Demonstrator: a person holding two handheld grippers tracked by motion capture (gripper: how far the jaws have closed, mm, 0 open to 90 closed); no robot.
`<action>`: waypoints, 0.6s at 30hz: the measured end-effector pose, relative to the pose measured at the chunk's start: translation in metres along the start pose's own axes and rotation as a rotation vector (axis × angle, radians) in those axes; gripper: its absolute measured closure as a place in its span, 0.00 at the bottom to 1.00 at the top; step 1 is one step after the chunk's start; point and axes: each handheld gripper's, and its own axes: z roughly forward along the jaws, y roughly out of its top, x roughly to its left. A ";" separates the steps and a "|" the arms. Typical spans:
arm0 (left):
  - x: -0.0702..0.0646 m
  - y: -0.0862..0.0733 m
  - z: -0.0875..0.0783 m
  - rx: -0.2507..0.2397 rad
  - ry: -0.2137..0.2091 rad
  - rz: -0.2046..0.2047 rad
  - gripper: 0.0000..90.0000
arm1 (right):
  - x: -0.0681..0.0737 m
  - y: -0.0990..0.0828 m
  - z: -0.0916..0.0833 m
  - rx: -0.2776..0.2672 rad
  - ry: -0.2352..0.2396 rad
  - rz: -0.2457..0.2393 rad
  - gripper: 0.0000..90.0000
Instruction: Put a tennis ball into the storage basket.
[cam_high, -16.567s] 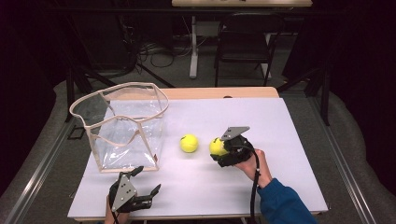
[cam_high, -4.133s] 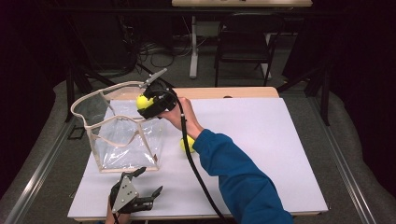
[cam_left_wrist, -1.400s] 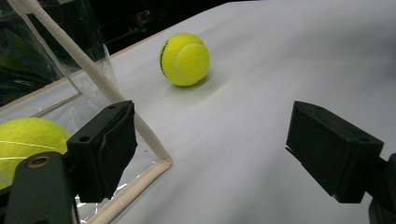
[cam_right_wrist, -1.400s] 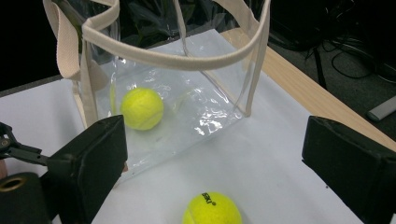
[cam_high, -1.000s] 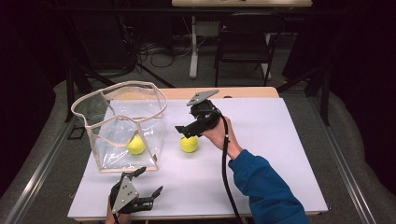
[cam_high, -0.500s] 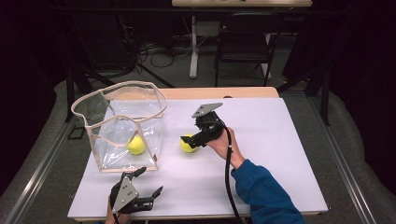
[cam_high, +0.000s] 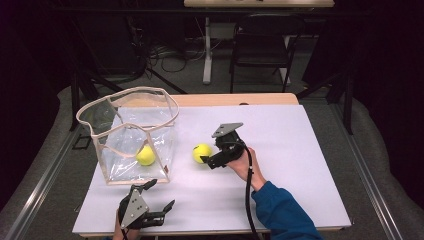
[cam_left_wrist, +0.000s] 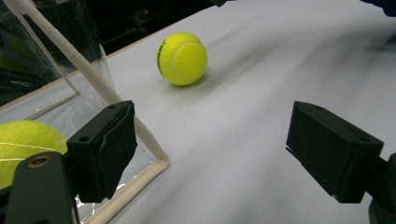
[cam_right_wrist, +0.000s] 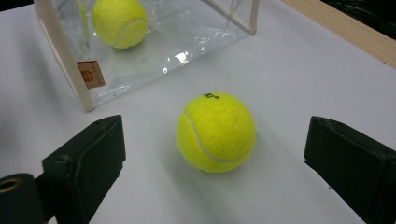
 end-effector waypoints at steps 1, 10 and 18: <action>0.000 0.000 0.000 0.001 0.001 0.000 0.18 | 0.000 -0.002 0.000 -0.001 -0.006 -0.002 0.05; 0.000 0.000 0.000 -0.004 0.003 0.003 0.18 | 0.002 -0.009 0.001 0.009 -0.018 -0.003 0.05; -0.001 0.000 -0.001 -0.004 -0.002 0.005 0.18 | 0.002 -0.012 0.002 0.016 -0.024 -0.001 0.05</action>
